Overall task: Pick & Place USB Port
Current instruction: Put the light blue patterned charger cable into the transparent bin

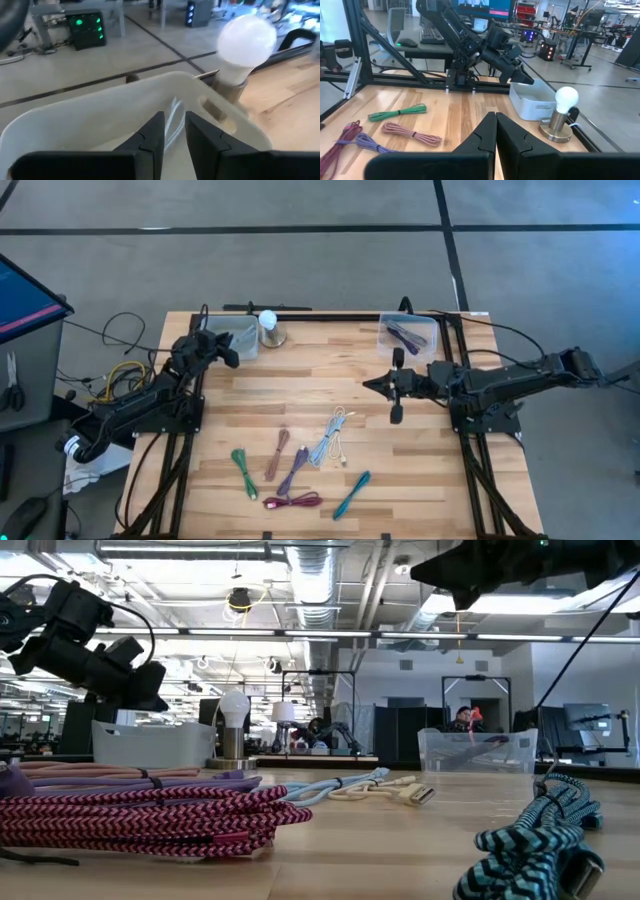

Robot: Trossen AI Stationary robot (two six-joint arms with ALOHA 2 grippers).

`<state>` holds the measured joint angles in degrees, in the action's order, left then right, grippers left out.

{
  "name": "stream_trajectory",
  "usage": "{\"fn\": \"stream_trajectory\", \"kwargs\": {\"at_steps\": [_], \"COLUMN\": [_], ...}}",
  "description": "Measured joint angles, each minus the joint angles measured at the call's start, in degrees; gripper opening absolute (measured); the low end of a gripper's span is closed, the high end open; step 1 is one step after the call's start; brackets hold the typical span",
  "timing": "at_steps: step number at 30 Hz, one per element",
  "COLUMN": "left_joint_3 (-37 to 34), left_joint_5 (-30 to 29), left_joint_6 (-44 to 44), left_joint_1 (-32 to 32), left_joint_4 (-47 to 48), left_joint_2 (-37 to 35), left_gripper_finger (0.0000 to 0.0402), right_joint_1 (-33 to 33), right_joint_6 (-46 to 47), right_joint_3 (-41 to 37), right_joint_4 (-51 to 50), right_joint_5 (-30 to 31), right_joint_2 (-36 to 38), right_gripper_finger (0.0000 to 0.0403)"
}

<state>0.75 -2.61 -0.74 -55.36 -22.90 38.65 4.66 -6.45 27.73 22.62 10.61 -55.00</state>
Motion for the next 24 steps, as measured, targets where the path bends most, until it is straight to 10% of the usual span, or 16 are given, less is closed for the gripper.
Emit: {"fn": "stream_trajectory", "kwargs": {"at_steps": [11,24], "left_joint_3": [0.0,0.0], "left_joint_5": [39.5,40.2], "left_joint_6": [-9.3,-11.8], "left_joint_1": [3.4,14.1], "left_joint_4": [-20.7,-26.5], "left_joint_2": [0.0,0.0], "left_gripper_finger": [0.0047,0.0024], "right_joint_1": [0.1,0.0], "right_joint_6": [0.0,1.8], "right_joint_3": [0.0,0.4], "right_joint_4": [0.2,2.4], "right_joint_5": [-0.2,-1.0], "right_joint_2": [-0.6,-0.6], "right_gripper_finger": [0.0001,0.0001]}}
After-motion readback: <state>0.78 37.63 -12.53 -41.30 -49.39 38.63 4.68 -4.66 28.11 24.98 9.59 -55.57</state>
